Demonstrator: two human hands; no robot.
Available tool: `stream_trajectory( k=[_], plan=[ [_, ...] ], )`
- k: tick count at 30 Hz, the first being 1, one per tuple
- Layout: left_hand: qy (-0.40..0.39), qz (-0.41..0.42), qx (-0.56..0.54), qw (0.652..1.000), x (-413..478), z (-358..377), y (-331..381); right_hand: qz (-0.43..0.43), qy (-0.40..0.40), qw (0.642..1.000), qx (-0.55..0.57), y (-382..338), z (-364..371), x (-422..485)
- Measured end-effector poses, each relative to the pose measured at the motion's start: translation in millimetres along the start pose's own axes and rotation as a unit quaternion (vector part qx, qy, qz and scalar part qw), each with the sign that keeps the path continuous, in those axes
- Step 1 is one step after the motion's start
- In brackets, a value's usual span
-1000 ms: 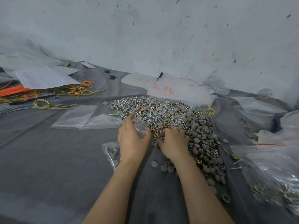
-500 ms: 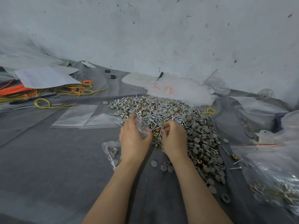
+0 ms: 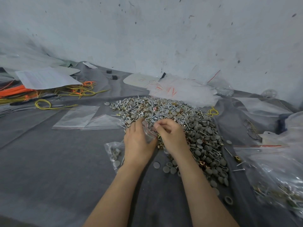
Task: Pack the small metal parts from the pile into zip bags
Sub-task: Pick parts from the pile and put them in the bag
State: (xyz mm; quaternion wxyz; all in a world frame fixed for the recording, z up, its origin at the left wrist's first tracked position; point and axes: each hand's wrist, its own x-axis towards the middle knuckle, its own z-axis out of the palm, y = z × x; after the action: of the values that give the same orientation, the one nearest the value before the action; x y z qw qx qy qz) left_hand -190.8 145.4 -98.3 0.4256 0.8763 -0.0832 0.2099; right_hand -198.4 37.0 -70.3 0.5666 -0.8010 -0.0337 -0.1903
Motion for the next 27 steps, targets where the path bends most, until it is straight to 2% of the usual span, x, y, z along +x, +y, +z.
stream_trajectory(
  k=[2, 5, 8, 10, 16, 18, 20, 23, 25, 27],
  plan=[
    [0.019, -0.013, -0.022, 0.999, 1, -1, 0, 0.0, 0.037, 0.998, -0.06, 1, -5, 1],
    [0.053, -0.041, -0.058, 0.996, 4, -2, 0, 0.02, 0.078, 0.961, -0.265, 7, -16, 0],
    [0.064, -0.046, -0.075, 0.994, 4, -3, 0, 0.086, -0.021, 0.882, -0.463, 9, -16, -4],
    [0.062, -0.042, -0.075, 0.994, 4, -3, 0, 0.114, -0.056, 0.855, -0.503, 9, -10, -6],
    [0.059, -0.031, -0.064, 0.996, 3, -3, 1, 0.087, -0.013, 0.865, -0.494, 11, -4, -6],
    [0.057, -0.03, -0.059, 0.996, 3, -3, 1, 0.077, 0.021, 0.882, -0.464, 10, -6, -5],
    [0.052, -0.025, -0.051, 0.997, 2, -3, 1, 0.063, 0.067, 0.922, -0.377, 9, -9, -2],
    [0.04, -0.013, -0.031, 0.999, 1, -2, 1, 0.054, 0.099, 0.98, -0.163, 4, -11, 3],
    [0.029, -0.011, -0.02, 0.999, 1, -2, 2, 0.052, 0.085, 0.993, -0.067, -1, -10, 4],
    [0.019, -0.012, -0.016, 1.0, 0, -2, 2, 0.033, 0.036, 0.998, -0.038, -8, -6, 5]
  ],
)
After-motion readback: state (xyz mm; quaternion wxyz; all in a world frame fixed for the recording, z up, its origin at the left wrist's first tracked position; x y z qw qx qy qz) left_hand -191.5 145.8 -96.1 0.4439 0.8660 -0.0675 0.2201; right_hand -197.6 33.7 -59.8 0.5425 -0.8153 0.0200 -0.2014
